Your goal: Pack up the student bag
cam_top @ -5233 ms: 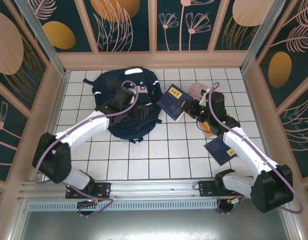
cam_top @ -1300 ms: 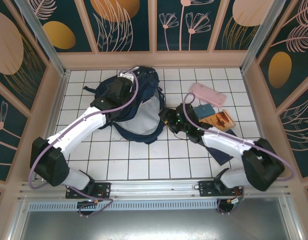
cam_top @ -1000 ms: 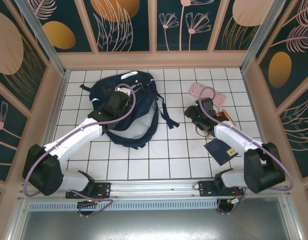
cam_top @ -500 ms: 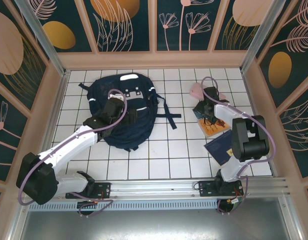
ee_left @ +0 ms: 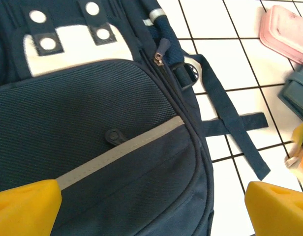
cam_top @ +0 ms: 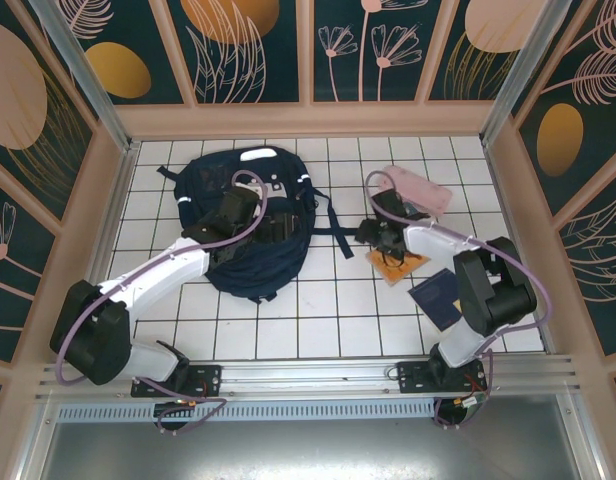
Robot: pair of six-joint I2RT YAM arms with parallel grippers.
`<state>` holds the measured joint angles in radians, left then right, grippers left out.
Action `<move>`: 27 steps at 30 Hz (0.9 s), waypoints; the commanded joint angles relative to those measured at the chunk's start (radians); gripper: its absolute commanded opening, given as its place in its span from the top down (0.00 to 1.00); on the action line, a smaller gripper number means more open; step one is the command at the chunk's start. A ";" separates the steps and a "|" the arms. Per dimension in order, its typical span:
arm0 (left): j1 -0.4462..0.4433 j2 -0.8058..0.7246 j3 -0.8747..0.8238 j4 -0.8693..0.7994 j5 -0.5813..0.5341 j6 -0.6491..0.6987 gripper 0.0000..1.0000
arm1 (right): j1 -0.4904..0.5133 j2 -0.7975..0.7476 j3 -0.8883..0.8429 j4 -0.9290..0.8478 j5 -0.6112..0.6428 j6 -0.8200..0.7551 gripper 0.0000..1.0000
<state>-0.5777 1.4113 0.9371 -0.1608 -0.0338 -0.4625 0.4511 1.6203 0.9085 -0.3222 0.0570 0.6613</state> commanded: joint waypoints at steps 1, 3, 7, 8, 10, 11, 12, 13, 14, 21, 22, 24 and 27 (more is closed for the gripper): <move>0.004 0.039 0.058 0.052 0.091 -0.053 0.04 | 0.125 -0.028 -0.072 -0.083 -0.184 0.062 0.20; 0.001 0.061 0.060 0.082 0.143 -0.080 0.03 | 0.170 -0.068 -0.064 -0.095 -0.206 0.037 0.21; -0.005 0.097 0.069 0.122 0.214 -0.122 0.02 | 0.133 -0.184 -0.035 -0.167 -0.118 0.025 0.21; -0.013 0.108 0.080 0.122 0.216 -0.126 0.01 | 0.105 -0.224 -0.038 -0.182 -0.080 0.038 0.21; -0.030 0.126 0.098 0.111 0.212 -0.132 0.01 | 0.040 -0.277 -0.053 -0.213 -0.032 0.080 0.21; -0.045 0.138 0.111 0.105 0.211 -0.135 0.02 | 0.000 -0.300 -0.069 -0.219 -0.015 0.103 0.23; -0.056 0.149 0.120 0.102 0.210 -0.139 0.01 | -0.037 -0.321 -0.095 -0.226 -0.005 0.132 0.25; -0.077 0.160 0.132 0.100 0.207 -0.144 0.01 | -0.063 -0.336 -0.117 -0.221 0.003 0.151 0.26; -0.096 0.177 0.144 0.099 0.207 -0.147 0.01 | -0.087 -0.349 -0.144 -0.208 -0.002 0.157 0.27; -0.204 0.334 0.249 0.077 0.271 -0.179 0.02 | -0.137 -0.324 -0.221 -0.135 -0.086 0.173 0.34; -0.212 0.352 0.255 0.081 0.280 -0.187 0.04 | -0.138 -0.316 -0.226 -0.127 -0.094 0.173 0.34; -0.224 0.394 0.264 0.097 0.309 -0.202 0.09 | -0.139 -0.293 -0.236 -0.103 -0.113 0.172 0.35; -0.236 0.447 0.275 0.116 0.342 -0.230 0.17 | -0.140 -0.258 -0.236 -0.058 -0.162 0.144 0.39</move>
<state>-0.8070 1.8149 1.1862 -0.0631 0.2554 -0.6502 0.3164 1.3357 0.6838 -0.4362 -0.0483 0.8173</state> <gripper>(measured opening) 0.849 0.625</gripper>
